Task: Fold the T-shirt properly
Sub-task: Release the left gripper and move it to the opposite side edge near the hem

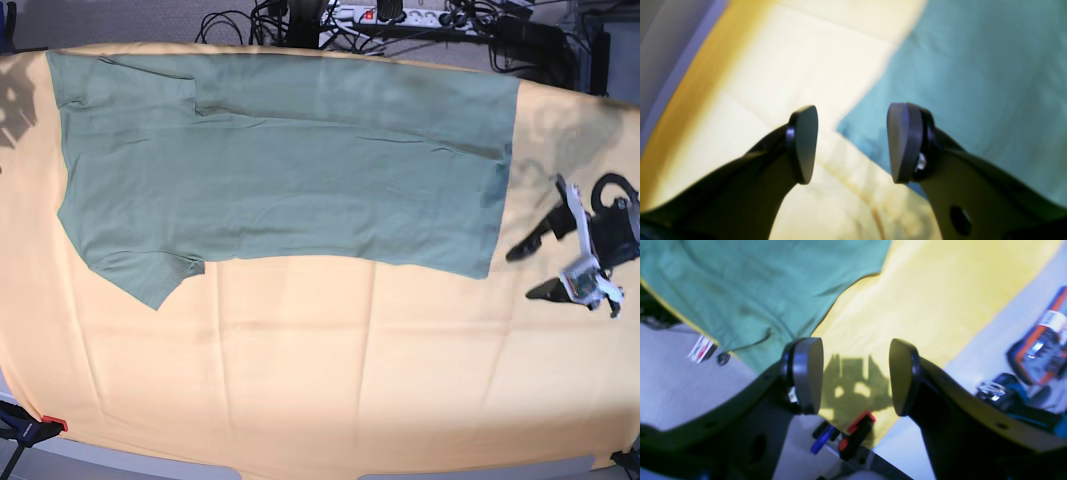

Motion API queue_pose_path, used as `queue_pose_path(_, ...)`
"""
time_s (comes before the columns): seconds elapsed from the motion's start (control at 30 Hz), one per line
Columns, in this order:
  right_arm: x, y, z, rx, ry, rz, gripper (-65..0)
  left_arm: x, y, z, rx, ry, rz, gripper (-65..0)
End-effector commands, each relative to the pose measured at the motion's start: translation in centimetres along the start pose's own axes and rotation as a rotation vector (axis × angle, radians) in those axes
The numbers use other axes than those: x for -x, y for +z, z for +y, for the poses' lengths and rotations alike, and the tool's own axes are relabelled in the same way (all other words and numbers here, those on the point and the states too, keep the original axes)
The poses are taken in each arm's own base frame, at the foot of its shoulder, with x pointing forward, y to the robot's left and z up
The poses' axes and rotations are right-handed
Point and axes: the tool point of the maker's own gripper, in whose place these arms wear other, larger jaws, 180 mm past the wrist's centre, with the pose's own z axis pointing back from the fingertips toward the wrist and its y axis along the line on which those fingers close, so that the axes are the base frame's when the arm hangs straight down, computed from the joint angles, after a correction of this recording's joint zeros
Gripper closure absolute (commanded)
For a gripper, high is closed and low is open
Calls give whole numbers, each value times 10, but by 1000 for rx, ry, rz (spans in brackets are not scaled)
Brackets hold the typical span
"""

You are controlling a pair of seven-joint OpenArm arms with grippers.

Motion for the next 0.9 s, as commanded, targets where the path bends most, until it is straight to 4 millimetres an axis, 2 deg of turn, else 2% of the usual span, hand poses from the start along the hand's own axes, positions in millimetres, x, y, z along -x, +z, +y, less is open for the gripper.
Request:
queue_pose_path(0.0,-11,6,-5,20,17,-31,-343,-9,7,26,-69,23,-35,-340)
queue_pose_path(0.13,-8,4,-3,14,-2,-42,-343,17,-2,71,-174,235,-74,-340)
queue_pose_path(0.3,-5,1,2,7,-33,-68,-343,61,-23,85,-161,501,-101,-340)
queue_pose_path(0.5,-5,0,2,10,-38,-77,-343,95,-52,68,-98,672,-108,-340)
queue_pose_path(0.67,-5,0,2,10,-39,-78,-343,109,-73,45,-30,732,-69,-340)
queue_pose_path(0.87,-8,0,2,10,-40,-96,-343,102,-98,20,45,768,-63,-340)
